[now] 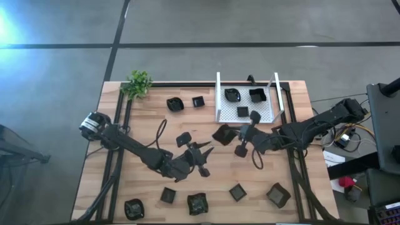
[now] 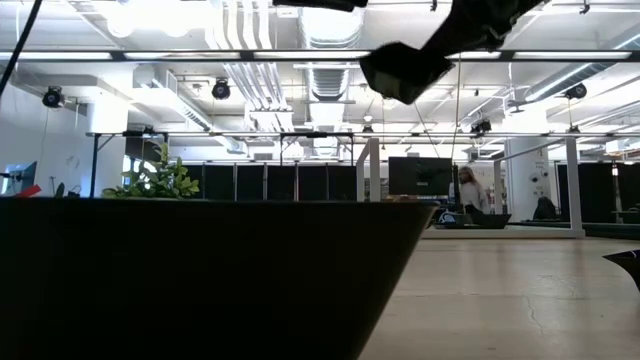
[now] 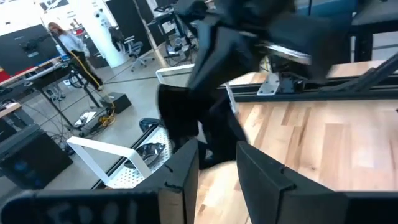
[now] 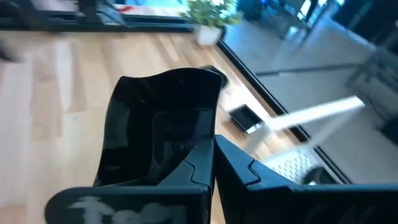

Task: Pick & Place Mini shaped plates
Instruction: Stack the distorted square plate on top of the other distorted square plate on the shelf, then stack the square plate on top of the other square plate on the shelf

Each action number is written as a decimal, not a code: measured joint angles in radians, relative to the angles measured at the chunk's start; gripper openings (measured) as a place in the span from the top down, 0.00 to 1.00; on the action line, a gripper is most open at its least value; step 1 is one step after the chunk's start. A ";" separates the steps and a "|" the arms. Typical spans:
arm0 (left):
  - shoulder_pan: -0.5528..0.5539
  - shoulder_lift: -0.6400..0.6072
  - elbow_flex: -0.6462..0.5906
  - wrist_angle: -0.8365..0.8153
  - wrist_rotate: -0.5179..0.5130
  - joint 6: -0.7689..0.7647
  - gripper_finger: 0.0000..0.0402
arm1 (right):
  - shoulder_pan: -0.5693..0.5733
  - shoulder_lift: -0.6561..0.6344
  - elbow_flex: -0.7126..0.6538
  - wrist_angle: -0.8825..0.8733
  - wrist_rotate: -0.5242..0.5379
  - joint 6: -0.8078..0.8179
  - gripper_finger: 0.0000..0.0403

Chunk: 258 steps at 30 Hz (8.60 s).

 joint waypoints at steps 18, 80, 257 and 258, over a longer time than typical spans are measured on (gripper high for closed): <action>-0.022 -0.035 -0.005 -0.035 -0.011 -0.002 0.74 | -0.355 -0.283 0.002 -0.366 -0.071 0.122 0.98; -0.012 -0.035 -0.007 -0.034 -0.012 -0.053 0.74 | -1.211 0.189 0.002 -0.274 -0.465 -0.182 0.98; -0.254 -0.123 -0.426 -0.422 0.936 -0.758 1.00 | 0.277 -0.029 -0.055 -0.093 -0.154 0.233 0.98; -0.254 -0.125 -0.419 -0.422 0.936 -0.758 1.00 | 0.277 -0.029 -0.055 -0.093 -0.154 0.233 0.98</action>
